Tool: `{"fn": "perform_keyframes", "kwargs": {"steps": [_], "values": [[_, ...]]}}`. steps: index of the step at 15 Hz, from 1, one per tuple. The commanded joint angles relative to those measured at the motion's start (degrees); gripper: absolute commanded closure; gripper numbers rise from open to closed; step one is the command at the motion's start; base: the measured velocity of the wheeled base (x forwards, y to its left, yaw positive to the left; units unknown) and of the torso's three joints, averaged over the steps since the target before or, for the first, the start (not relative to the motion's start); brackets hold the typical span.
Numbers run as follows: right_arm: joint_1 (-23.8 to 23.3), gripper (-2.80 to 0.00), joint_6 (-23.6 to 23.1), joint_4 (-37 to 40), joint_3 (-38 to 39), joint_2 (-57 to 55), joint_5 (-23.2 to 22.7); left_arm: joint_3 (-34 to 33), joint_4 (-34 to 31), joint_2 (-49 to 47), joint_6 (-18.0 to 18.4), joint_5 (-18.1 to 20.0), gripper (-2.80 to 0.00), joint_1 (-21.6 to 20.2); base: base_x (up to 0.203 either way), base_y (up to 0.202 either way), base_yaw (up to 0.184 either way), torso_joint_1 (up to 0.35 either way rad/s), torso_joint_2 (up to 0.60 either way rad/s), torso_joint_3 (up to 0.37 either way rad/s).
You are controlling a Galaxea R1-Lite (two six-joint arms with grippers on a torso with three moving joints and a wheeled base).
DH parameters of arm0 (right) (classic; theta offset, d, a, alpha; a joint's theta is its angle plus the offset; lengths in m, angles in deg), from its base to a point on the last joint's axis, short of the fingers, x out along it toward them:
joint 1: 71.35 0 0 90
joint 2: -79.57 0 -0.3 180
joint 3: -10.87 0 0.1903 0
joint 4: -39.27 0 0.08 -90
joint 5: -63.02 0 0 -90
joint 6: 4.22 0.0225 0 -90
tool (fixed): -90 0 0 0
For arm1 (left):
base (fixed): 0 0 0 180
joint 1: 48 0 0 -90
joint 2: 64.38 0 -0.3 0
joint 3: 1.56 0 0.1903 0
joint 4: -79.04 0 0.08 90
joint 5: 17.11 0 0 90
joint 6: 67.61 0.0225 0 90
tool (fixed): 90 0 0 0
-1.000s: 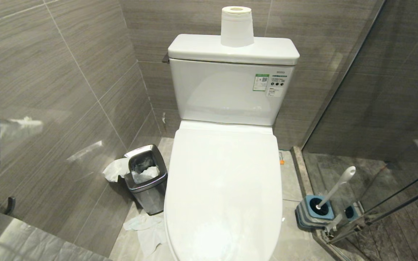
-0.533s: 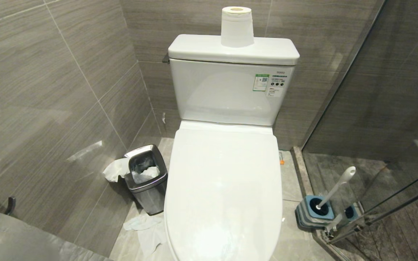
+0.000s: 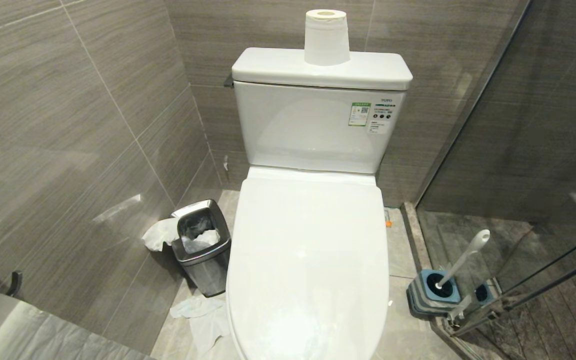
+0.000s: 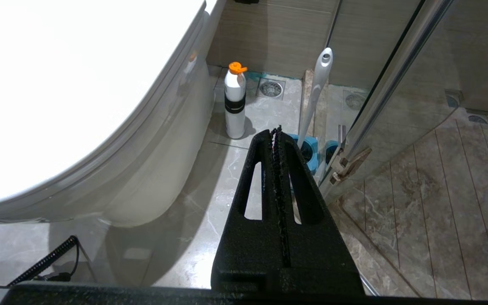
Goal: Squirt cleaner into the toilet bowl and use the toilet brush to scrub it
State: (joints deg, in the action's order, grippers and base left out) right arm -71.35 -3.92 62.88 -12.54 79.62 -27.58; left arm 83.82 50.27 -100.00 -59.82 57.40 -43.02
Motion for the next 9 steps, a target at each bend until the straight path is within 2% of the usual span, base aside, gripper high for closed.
{"fn": "perform_keyframes", "kwargs": {"steps": [1,4,7,9], "values": [[0.0,0.0,-0.03,0.02,-0.02,-0.05,-0.02,-1.57,-3.3,8.58,0.07,-0.12,0.0,-1.63,0.0,0.0,0.0,0.0,0.0,0.0],[0.0,0.0,-0.03,0.02,-0.04,-0.05,-0.02,-3.32,-7.37,14.75,0.11,0.36,0.0,-4.17,0.0,0.0,0.0,0.0,0.0,0.0],[0.0,0.0,0.05,0.02,-0.04,-0.05,-0.02,-9.44,-8.25,22.36,0.54,0.49,0.0,-4.7,0.0,0.0,0.0,0.0,0.0,0.0],[0.0,0.0,-0.03,0.02,-0.04,-0.05,-0.02,-14.44,-8.35,28.12,2.24,0.73,0.0,-4.92,0.0,0.0,0.0,0.0,0.0,0.0]]}}
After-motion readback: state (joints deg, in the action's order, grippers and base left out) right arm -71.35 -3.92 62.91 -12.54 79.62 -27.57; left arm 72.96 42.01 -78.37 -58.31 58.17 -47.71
